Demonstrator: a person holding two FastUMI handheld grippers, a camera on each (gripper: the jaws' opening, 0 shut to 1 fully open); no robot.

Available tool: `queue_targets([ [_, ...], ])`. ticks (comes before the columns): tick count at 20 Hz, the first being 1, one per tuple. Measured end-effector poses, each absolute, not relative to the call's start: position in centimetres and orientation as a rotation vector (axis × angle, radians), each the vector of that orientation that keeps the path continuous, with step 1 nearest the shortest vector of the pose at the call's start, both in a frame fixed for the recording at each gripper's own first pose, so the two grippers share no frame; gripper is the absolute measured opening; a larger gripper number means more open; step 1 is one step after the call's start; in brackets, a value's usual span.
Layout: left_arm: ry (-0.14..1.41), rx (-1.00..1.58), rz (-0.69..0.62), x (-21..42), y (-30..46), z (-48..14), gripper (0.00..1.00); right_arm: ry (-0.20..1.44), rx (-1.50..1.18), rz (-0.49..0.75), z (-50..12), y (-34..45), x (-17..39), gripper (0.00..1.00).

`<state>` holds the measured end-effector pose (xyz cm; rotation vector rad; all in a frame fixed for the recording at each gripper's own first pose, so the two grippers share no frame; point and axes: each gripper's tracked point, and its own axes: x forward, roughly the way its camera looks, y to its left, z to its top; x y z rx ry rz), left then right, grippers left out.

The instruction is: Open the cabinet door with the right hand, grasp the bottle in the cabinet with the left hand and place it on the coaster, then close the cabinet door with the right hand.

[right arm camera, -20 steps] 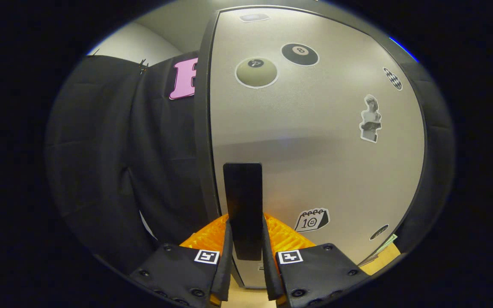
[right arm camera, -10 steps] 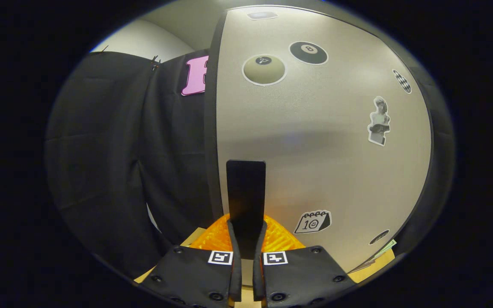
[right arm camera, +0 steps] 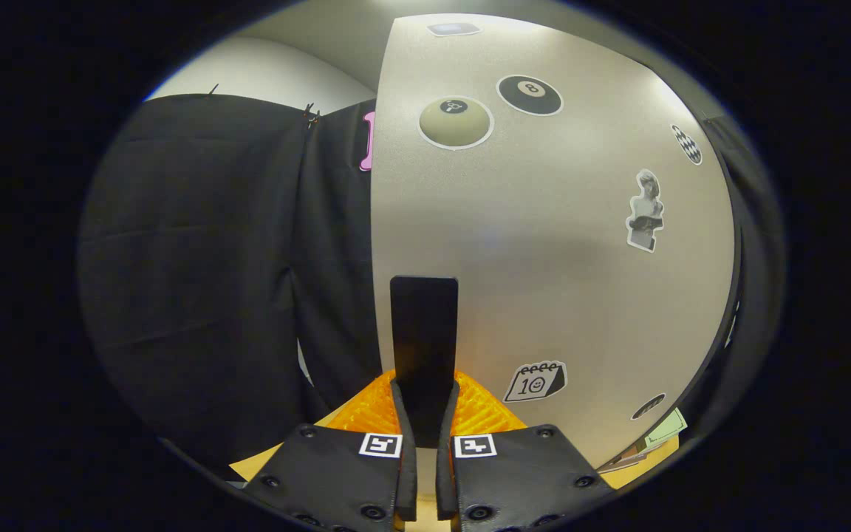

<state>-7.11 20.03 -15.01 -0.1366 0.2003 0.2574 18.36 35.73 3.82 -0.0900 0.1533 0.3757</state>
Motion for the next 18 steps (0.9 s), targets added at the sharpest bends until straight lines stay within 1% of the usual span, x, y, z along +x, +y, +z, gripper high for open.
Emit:
queue_targets([
  [1,0.203,-0.142,0.260,-7.7,19.2,-14.7,0.72,0.157,-0.089,0.391,3.8,35.6,18.2,0.10],
  [2,0.202,-0.145,0.266,-8.5,18.6,-14.3,0.72,0.156,-0.086,0.405,3.8,35.4,18.1,0.12],
  [4,0.198,-0.151,0.277,-10.3,17.3,-13.5,0.72,0.161,-0.079,0.430,3.8,35.2,17.7,0.12],
  [10,0.247,-0.129,0.299,-15.5,13.2,-14.2,0.72,0.151,-0.066,0.475,4.0,33.9,17.1,0.12],
  [15,0.272,-0.123,0.252,-19.0,8.1,-15.1,0.72,0.127,-0.051,0.475,4.2,32.8,16.7,0.12],
  [16,0.273,-0.118,0.240,-19.4,7.2,-15.2,0.72,0.121,-0.046,0.475,4.2,32.5,16.5,0.10],
  [18,0.256,-0.114,0.210,-19.5,5.7,-14.9,0.72,0.106,-0.035,0.470,4.3,31.9,16.1,0.09],
])
